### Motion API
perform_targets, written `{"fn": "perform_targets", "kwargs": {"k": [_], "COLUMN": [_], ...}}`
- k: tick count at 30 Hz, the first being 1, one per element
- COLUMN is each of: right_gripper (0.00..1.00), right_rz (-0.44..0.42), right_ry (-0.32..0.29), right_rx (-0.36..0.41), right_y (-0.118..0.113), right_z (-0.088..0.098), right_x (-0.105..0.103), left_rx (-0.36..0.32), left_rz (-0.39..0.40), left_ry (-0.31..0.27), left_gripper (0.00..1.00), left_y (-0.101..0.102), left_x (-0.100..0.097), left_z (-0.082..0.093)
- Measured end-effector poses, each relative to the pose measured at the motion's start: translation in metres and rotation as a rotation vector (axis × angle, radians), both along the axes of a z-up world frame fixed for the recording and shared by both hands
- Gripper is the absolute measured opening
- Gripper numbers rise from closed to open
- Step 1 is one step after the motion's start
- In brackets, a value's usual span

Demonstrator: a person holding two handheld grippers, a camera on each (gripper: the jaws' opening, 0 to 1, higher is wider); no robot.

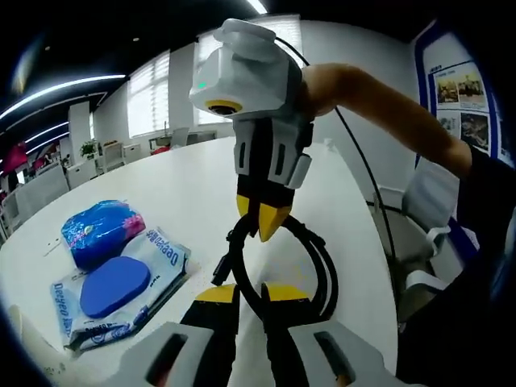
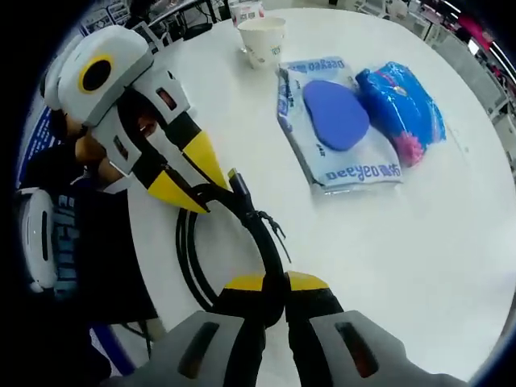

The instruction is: Arrange the tabletop items into an orderly group along one side of the table until the central work area is clear of visible clutter.

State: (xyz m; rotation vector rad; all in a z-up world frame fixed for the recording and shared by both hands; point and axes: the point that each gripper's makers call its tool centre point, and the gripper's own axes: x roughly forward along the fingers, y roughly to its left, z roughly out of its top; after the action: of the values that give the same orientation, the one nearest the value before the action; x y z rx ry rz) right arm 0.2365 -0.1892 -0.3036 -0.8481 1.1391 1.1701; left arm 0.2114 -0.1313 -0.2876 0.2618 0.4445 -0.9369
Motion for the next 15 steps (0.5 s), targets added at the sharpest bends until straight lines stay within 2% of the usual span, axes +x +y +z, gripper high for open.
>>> {"fn": "perform_targets", "kwargs": {"k": [8, 15], "right_gripper": [0.06, 0.07], "right_rz": [0.021, 0.046], "right_ry": [-0.038, -0.094], "right_rx": [-0.008, -0.051], "right_y": [0.0, -0.002], "right_z": [-0.011, -0.019], "right_x": [0.003, 0.006], "left_rx": [0.038, 0.067], "left_rz": [0.004, 0.012], "left_ry": [-0.001, -0.012], "left_gripper": [0.1, 0.1], "left_y": [0.003, 0.004], "left_x": [0.007, 0.009], "left_z": [-0.008, -0.012]}}
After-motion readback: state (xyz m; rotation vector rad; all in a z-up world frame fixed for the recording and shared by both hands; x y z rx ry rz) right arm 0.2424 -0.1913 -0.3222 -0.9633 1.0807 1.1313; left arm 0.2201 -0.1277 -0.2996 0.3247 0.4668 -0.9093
